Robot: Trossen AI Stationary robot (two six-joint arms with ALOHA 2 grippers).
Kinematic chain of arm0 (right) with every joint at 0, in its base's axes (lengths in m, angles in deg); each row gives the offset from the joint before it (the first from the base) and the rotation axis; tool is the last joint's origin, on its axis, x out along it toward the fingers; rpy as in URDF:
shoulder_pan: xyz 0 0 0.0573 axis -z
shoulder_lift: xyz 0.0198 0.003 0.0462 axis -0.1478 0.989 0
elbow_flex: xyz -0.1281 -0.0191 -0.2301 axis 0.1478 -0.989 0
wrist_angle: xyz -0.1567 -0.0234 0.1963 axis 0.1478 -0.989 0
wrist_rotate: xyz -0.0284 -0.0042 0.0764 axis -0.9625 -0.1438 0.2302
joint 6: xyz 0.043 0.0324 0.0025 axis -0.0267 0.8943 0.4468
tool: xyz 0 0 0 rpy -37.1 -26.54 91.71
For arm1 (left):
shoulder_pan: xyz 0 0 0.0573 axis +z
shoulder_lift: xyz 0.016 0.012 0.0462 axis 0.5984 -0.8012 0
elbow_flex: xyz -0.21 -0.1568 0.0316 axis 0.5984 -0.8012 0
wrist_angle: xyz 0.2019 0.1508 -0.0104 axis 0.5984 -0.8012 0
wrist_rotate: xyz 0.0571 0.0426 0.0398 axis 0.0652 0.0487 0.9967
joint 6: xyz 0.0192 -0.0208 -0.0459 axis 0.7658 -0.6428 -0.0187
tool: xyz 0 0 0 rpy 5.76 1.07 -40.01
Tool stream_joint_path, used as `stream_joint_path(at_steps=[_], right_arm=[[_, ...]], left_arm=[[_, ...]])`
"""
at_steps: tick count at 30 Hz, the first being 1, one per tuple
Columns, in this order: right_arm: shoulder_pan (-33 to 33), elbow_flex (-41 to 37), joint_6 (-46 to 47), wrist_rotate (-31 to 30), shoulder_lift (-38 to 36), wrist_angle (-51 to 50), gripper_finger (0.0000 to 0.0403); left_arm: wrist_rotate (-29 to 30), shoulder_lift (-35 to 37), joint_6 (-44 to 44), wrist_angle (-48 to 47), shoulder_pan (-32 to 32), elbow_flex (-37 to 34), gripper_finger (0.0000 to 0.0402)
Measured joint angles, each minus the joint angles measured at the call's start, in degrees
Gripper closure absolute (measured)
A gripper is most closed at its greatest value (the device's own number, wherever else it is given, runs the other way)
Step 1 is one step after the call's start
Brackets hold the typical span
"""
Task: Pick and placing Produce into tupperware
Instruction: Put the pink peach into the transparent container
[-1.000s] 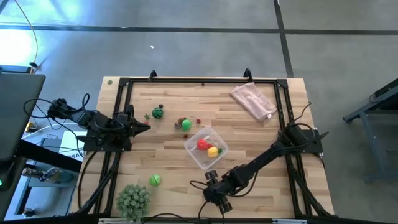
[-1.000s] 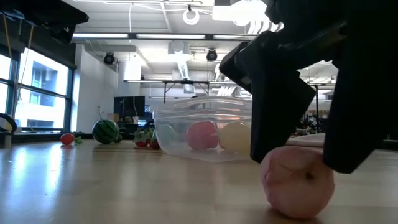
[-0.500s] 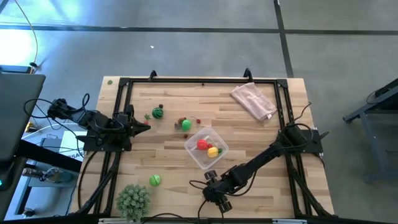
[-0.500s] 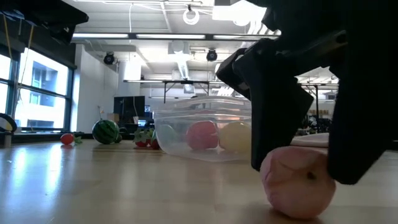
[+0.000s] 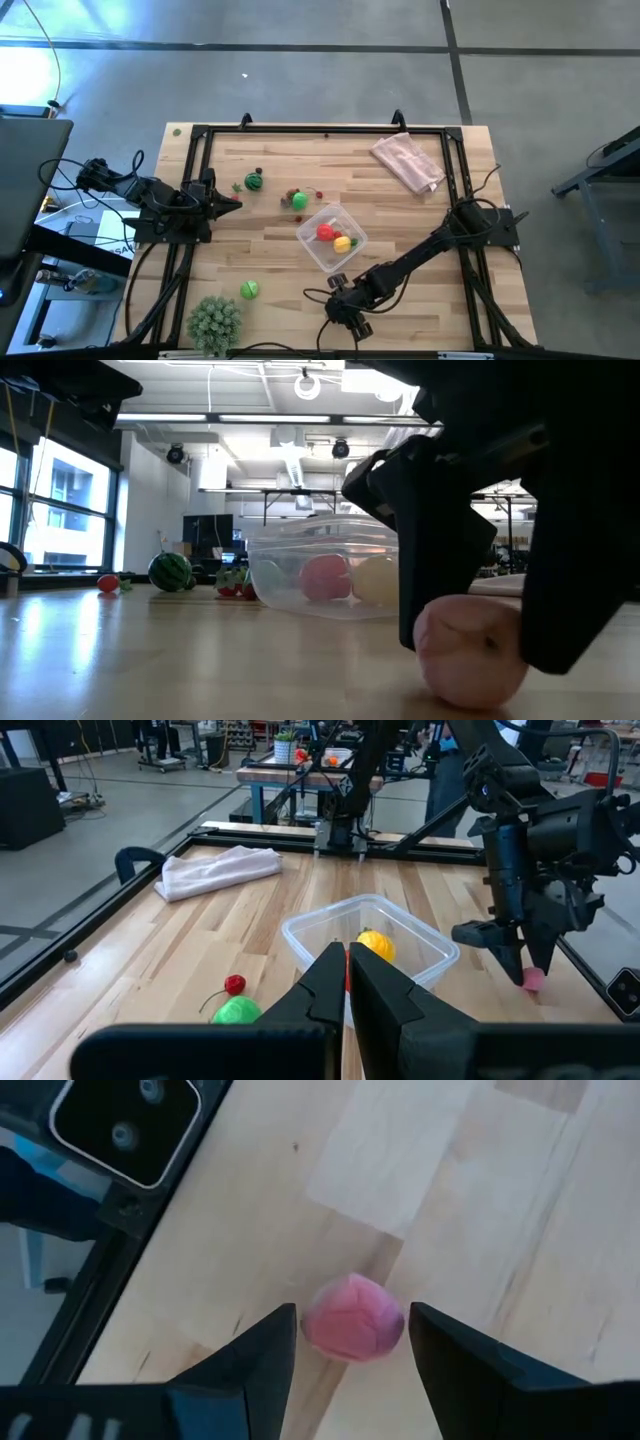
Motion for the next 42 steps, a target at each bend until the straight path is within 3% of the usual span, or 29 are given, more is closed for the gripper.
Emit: stream_joint_path(at_steps=[14,25,36,42], right_arm=[[0.0,0.0,-0.3,1.8,0.0,0.2,0.0260],[0.0,0.0,-0.3,1.7,0.0,0.2,0.0265],[0.0,0.8,-1.8,-1.2,0.0,-0.4,0.0265],[0.0,5.6,-4.2,-5.6,0.0,-7.2,0.0265]], left_arm=[[0.0,0.0,0.0,0.0,0.0,0.0,0.0394],[0.0,0.0,0.0,0.0,0.0,0.0,0.0394],[0.0,0.0,0.0,0.0,0.0,0.0,0.0394],[0.0,0.0,0.0,0.0,0.0,0.0,0.0394]])
